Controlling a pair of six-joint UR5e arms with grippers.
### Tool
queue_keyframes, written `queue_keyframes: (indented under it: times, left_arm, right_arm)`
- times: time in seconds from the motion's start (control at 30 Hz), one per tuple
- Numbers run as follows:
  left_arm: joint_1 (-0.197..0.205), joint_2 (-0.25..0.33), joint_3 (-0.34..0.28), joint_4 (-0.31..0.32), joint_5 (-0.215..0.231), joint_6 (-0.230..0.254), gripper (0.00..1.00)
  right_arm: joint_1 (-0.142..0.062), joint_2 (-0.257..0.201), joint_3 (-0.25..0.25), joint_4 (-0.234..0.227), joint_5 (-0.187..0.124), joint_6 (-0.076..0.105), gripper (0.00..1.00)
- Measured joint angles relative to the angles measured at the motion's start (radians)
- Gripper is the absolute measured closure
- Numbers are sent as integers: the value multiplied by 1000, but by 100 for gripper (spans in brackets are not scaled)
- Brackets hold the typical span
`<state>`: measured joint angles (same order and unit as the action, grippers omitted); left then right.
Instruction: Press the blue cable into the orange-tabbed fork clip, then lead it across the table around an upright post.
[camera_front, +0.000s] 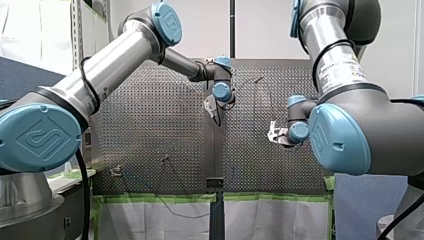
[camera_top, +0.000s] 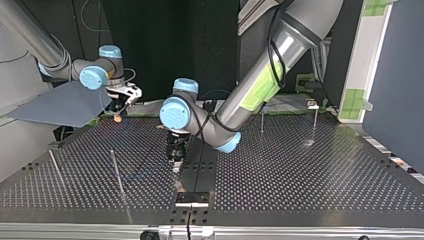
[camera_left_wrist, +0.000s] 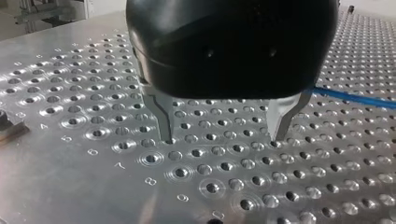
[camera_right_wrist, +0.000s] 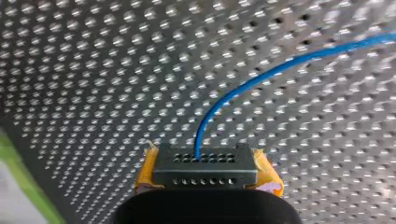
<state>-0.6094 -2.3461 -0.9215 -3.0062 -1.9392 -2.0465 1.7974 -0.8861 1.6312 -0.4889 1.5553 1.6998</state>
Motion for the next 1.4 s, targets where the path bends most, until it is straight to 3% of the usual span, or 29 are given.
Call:
queue_keyframes:
  times: [0.17, 0.43, 0.8, 1.07, 1.4]
  left_arm:
    - [1, 0, 0, -11, -15, 1, 2]
    - [1, 0, 0, -14, -24, 3, 2]
    - [6, 0, 0, -16, -27, 4, 2]
    - [7, 0, 0, -22, -52, 12, 2]
    - [7, 0, 0, -23, -56, 13, 2]
  right_arm:
    - [0, 36, 8, -8, 20, -15, 100]
    - [-6, 106, 15, -47, 45, -19, 100]
    - [-26, 212, 16, -141, 63, -8, 100]
    - [-44, 291, 9, -219, 66, 14, 100]
    - [-61, 384, -20, -285, 65, 16, 100]
